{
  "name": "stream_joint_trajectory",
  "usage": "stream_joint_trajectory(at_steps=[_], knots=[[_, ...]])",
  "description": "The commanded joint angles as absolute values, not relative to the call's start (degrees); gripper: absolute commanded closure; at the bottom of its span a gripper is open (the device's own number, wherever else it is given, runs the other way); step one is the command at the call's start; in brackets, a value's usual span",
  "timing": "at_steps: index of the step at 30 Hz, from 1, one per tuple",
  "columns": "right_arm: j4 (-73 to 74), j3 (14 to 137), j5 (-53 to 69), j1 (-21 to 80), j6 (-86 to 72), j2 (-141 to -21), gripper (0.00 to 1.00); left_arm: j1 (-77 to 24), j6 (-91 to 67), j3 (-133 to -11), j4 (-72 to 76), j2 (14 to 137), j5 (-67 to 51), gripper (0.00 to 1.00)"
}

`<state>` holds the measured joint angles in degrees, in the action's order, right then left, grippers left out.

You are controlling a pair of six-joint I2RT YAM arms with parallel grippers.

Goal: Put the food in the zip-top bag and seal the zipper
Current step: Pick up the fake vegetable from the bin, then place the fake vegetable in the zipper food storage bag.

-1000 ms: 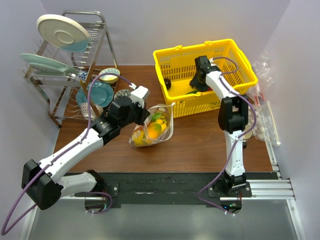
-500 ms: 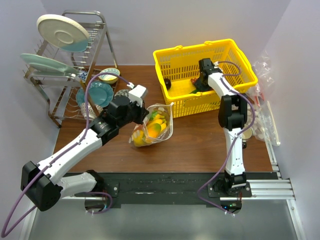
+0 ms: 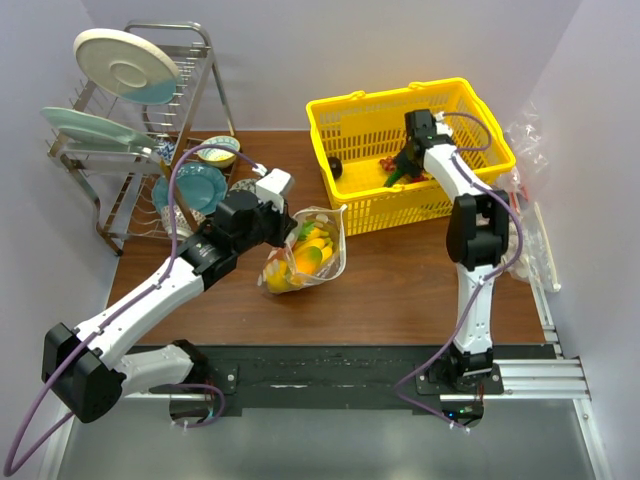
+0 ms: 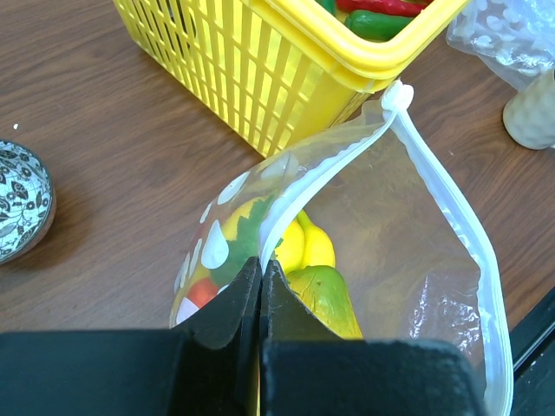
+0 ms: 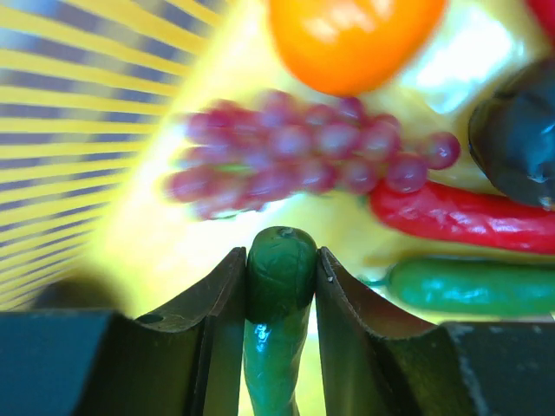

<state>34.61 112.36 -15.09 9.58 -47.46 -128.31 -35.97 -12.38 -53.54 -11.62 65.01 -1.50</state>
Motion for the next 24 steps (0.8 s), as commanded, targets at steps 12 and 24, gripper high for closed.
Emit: stream_joint_trajectory(at_steps=[12, 24], knots=[[1.42, 98.27, 4.29, 9.49, -39.47, -97.67, 0.79, -34.89, -11.69, -53.52, -9.05, 64.25, -2.46, 1.00], [-20.18, 84.57, 36.28, 9.58, -46.54, -85.52, 0.81, -34.72, -11.78, -53.61, -9.05, 64.16, -2.90, 1.00]])
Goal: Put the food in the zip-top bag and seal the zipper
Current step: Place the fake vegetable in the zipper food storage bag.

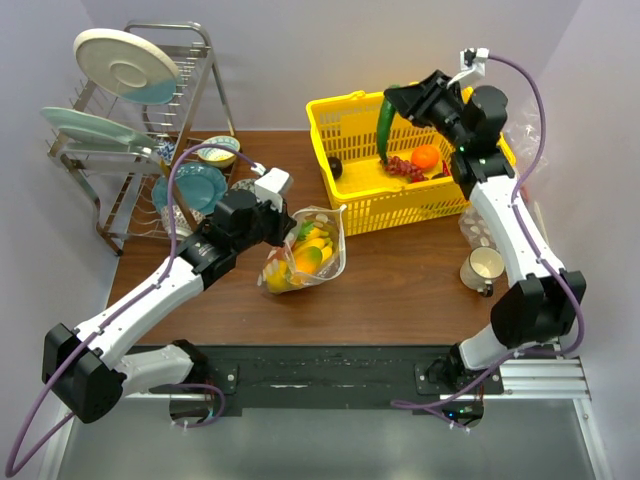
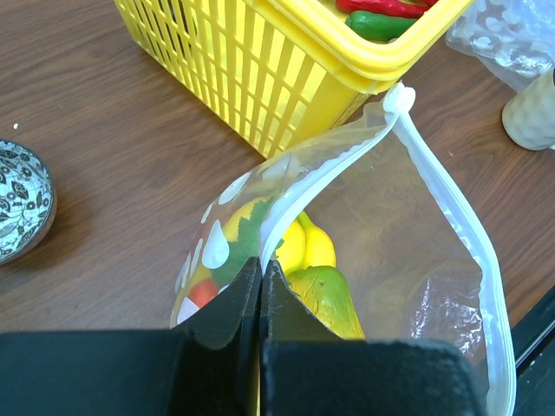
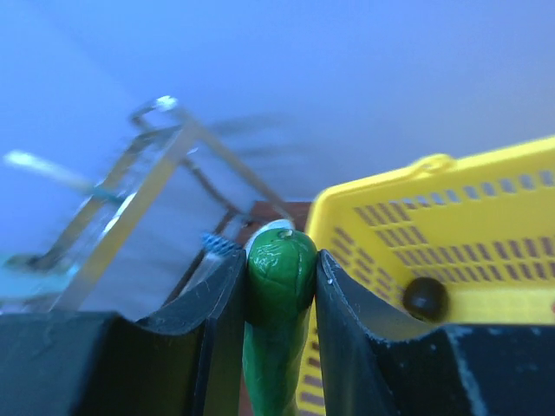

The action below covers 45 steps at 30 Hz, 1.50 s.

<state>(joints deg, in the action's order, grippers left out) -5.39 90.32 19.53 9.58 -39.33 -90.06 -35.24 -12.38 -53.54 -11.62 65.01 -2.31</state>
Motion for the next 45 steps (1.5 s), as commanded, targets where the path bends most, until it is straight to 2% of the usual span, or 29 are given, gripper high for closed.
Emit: stream_joint_trajectory(at_steps=[1, 3, 7, 15, 29, 30, 33, 34, 38, 43, 45], knots=[[-26.74, 81.24, 38.39, 9.67, -48.76, -85.08, 0.82, -34.72, -11.78, -53.53, -9.05, 64.25, -2.81, 1.00], [-35.89, 78.06, 43.14, 9.93, -54.46, -83.94, 0.82, -34.63, -11.78, -53.61, -9.14, 64.16, -2.99, 1.00], [-42.10, 70.51, 45.44, 14.23, -55.38, -81.22, 0.82, -34.54, -11.87, -53.53, -9.14, 64.16, -3.08, 1.00], [-30.06, 65.48, 39.56, 30.31, -31.66, -76.64, 0.83, -34.19, -11.78, -53.61, -9.23, 63.90, -2.99, 1.00], [-42.71, 55.55, 36.83, 31.82, -25.84, -84.11, 0.78, -34.10, -11.78, -53.44, -9.32, 64.16, -2.72, 1.00], [-43.32, 55.37, 36.83, 31.64, -25.67, -84.37, 0.76, -34.01, -11.78, -53.44, -9.32, 64.07, -2.81, 1.00], [-43.59, 55.11, 36.74, 31.73, -25.40, -85.08, 0.51, -33.93, -11.78, -53.53, -9.40, 64.16, -2.72, 1.00], [-43.51, 54.93, 36.74, 31.73, -25.23, -84.90, 0.39, -33.93, -11.78, -53.61, -9.49, 64.07, -2.64, 1.00], [-41.14, 54.23, 35.42, 31.73, -23.39, -82.45, 0.21, -33.84, -11.86, -53.53, -9.58, 64.07, -2.72, 1.00], [-27.19, 56.86, 31.39, 31.73, -20.83, -77.61, 0.21, -33.66, -11.87, -53.53, -9.58, 63.98, -2.64, 1.00], [-17.29, 59.40, 29.72, 31.82, -19.51, -76.38, 0.27, -33.57, -11.87, -53.53, -9.49, 63.90, -2.72, 1.00]])
